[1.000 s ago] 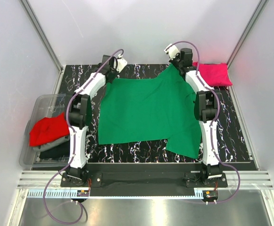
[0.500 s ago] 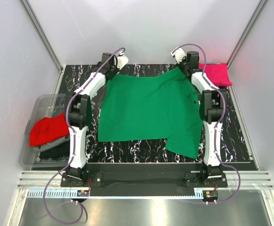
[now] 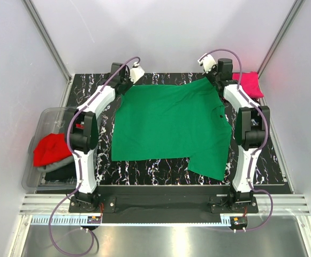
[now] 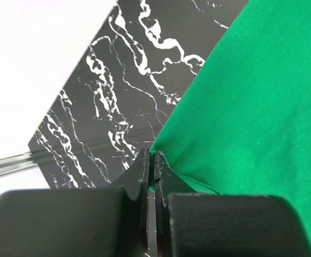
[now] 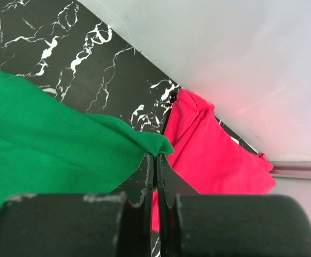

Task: Fold and stack the t-shirts
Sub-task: Fold the tshirt

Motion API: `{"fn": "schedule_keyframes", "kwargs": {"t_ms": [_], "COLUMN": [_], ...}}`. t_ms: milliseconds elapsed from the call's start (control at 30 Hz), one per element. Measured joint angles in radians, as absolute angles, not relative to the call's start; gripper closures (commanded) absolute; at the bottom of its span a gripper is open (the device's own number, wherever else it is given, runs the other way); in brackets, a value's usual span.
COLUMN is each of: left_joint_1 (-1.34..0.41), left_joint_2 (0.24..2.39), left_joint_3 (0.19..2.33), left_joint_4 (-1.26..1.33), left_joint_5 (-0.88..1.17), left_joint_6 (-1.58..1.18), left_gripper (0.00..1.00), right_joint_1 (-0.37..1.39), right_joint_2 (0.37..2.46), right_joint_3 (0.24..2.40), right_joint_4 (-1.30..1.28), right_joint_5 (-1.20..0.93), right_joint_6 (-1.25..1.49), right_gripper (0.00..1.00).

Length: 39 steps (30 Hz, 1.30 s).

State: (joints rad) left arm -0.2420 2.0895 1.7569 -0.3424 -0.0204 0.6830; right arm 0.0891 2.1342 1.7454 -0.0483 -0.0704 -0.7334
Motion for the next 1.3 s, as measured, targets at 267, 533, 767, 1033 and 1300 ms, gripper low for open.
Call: {"fn": "schedule_keyframes", "kwargs": {"t_ms": [267, 533, 767, 1033, 1300], "left_joint_1": [-0.240, -0.234, -0.189, -0.157, -0.158], "left_joint_2": [2.056, 1.999, 1.954, 1.938, 1.938], "left_joint_3": [1.757, 1.668, 1.621, 1.620, 1.606], "left_joint_4": [-0.355, -0.384, -0.430, -0.489, -0.533], "left_joint_5": [0.028, 0.073, 0.126, 0.181, 0.216], "left_joint_6": [0.714, 0.780, 0.839, 0.918, 0.959], "left_gripper": [1.00, 1.00, 1.00, 0.99, 0.97], "right_joint_1": [0.089, 0.089, 0.089, 0.089, 0.089], "right_joint_2": [2.053, 1.966, 1.893, 1.832, 1.816], "right_joint_3": [1.637, 1.527, 1.457, 1.365, 1.304], "right_joint_4": [-0.049, -0.049, -0.049, -0.051, -0.054], "right_joint_5": [-0.070, -0.070, -0.068, -0.065, -0.060], "right_joint_6": [-0.734, -0.729, -0.718, -0.704, -0.699], "right_gripper": [1.00, 1.00, 1.00, 1.00, 1.00]}}
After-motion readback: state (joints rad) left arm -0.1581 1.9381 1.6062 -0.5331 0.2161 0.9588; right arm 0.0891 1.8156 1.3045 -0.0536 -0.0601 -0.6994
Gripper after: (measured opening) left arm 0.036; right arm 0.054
